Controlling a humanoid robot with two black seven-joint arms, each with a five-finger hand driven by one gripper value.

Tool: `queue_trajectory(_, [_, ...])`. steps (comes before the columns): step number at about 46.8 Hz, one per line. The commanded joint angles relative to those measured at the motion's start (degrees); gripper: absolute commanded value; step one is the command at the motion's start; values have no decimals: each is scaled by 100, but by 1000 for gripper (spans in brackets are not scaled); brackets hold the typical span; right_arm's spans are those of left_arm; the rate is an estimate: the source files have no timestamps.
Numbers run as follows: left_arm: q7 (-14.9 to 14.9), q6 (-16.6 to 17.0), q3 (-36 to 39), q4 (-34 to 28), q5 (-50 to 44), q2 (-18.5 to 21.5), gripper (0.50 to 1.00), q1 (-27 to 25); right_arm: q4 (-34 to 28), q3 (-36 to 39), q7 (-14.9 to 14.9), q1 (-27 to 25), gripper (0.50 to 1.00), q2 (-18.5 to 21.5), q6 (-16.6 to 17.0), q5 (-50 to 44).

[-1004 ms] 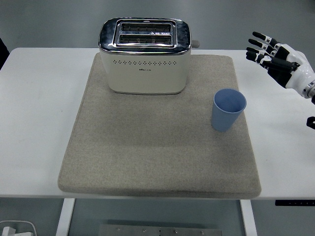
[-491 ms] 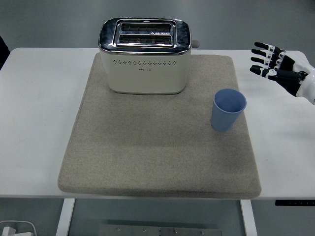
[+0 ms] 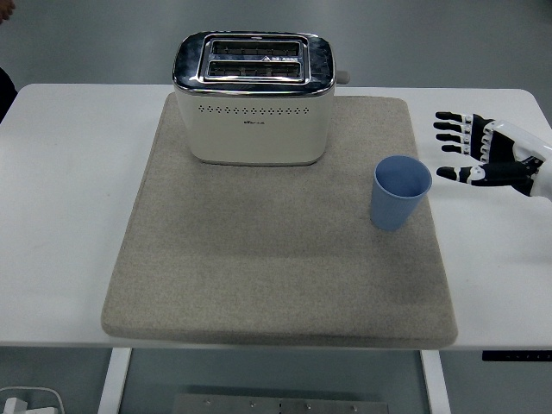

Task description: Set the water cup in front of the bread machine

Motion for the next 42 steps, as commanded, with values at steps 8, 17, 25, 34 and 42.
queue_trajectory(8, [0,0,-5,1,-3,0,1000,0,48,-76,268,-144,928,-129,-2,-393])
queue_trajectory(17, [0,0,-5,-8,-4,0,1000,0,48,-111,391,-206,928,-156,-37,-517])
queue_trajectory(25, [0,0,-5,1,-3,0,1000,0,39,-137,400,-232,928,-103,-133,-517])
queue_trajectory(34, [0,0,3,1,5,0,1000,0,22,-173,400,-268,928,11,-212,-525])
queue_trajectory(42, [0,0,-5,1,-4,0,1000,0,-5,-164,400,-329,928,117,-239,-525])
